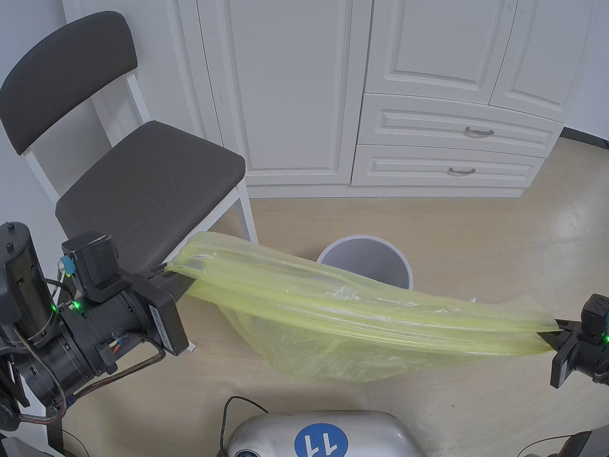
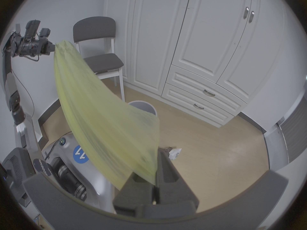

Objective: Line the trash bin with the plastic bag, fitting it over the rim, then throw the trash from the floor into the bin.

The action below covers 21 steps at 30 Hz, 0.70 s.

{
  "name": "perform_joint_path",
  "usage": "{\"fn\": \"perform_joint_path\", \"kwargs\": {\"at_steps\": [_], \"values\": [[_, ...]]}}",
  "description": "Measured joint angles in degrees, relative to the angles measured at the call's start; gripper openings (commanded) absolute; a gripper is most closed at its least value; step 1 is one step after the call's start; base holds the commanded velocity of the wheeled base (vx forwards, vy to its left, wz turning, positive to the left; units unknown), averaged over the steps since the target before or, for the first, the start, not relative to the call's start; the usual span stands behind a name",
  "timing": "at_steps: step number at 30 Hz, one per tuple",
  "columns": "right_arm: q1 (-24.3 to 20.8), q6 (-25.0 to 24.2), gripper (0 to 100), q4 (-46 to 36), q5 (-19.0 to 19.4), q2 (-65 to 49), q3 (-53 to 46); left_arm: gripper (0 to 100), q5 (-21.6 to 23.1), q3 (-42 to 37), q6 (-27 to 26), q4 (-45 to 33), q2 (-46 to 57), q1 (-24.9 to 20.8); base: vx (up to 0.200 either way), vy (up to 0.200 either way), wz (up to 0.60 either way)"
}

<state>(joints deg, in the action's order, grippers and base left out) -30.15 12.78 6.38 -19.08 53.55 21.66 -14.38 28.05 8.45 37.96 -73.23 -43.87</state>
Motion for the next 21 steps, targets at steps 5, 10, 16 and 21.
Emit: {"fn": "perform_joint_path", "kwargs": {"at_steps": [5,10,16,21], "values": [[0.2,0.5,0,-0.1,0.0,-0.1,-0.2,0,0.0,0.0,0.0,0.0,-0.4,0.0,0.000,0.000,0.00],[0.4,0.6,0,0.0,0.0,0.0,-0.3,0,-0.1,-0.3,0.0,0.4,-0.7,0.0,0.000,0.000,0.00],[0.4,0.6,0,0.2,-0.2,-0.2,-0.2,0,-0.2,-0.5,-0.1,0.6,-0.9,-1.6,0.000,0.000,0.00],[0.4,0.6,0,0.5,0.0,-0.7,-0.2,0,0.4,-1.2,-0.2,1.1,-0.6,-3.6,0.000,0.000,0.00]]}}
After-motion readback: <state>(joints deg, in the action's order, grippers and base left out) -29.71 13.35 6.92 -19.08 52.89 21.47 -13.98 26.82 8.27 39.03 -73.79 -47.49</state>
